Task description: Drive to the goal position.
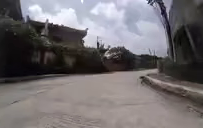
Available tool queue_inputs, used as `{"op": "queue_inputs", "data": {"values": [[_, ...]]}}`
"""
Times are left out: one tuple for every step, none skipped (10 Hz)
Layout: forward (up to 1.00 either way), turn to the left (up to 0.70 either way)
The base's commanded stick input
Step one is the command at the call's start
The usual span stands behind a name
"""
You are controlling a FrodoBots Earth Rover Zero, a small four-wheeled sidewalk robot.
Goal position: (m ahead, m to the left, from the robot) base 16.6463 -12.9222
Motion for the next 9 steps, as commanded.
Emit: {"op": "queue_inputs", "data": {"values": [[0.50, 0.01], [0.50, 0.01], [0.50, 0.01], [0.50, 0.01], [0.50, 0.01], [0.50, 0.01], [0.50, 0.01], [0.50, 0.01], [0.50, -0.06]]}}
